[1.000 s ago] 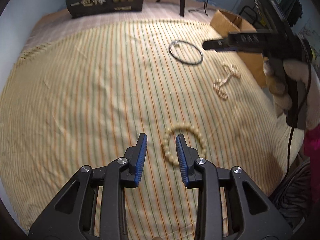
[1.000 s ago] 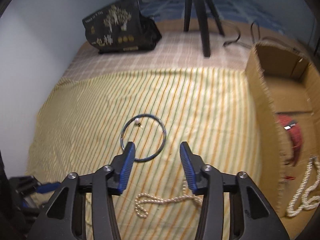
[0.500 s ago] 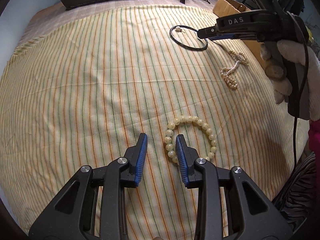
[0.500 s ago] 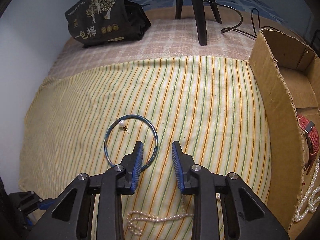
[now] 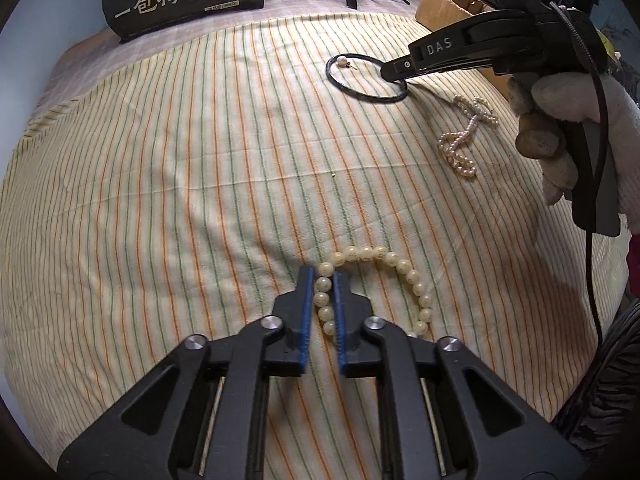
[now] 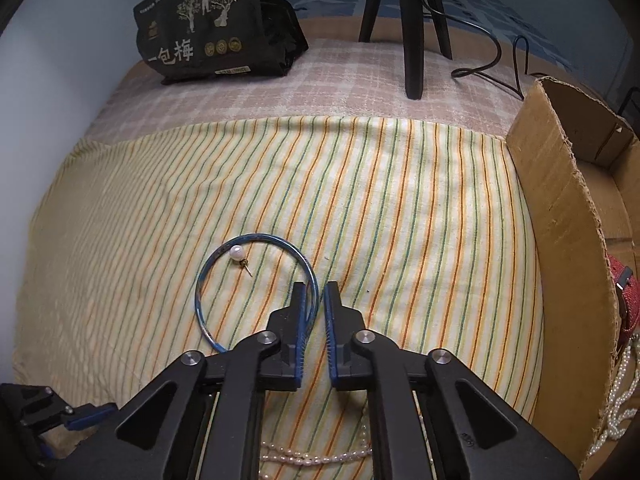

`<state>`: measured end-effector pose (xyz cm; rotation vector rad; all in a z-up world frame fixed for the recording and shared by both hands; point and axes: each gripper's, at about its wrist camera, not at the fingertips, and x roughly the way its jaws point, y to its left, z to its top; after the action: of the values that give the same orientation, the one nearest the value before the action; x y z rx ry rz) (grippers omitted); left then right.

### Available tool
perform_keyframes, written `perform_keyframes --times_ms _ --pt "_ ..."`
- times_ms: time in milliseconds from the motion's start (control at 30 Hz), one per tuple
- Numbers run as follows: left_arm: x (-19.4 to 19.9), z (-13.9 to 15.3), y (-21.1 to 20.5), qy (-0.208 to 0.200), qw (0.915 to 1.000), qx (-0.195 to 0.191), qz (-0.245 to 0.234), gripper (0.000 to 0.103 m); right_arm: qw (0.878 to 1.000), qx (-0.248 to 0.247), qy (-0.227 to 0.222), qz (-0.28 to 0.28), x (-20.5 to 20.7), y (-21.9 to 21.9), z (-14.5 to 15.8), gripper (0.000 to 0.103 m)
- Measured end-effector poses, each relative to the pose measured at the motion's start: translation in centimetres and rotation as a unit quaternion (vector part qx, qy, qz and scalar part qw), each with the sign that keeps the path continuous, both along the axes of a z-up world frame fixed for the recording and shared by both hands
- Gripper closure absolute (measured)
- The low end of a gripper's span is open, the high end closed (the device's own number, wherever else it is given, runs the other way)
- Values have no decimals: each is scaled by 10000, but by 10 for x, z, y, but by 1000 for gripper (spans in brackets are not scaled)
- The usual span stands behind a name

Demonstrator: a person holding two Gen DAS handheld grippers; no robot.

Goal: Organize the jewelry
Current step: 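Close the left tool on the bead bracelet while the right tool grips the blue ring, then carry the bracelet in the left tool and the blue ring in the right tool over the box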

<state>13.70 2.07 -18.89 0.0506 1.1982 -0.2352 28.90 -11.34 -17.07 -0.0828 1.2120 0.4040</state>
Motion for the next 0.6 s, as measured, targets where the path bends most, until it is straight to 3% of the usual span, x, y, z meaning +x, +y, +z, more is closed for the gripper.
perform_keyframes --times_ms 600 --pt "-11 28 6 -296 9991 -251 182 98 9985 380 -323 210 -15 14 30 100"
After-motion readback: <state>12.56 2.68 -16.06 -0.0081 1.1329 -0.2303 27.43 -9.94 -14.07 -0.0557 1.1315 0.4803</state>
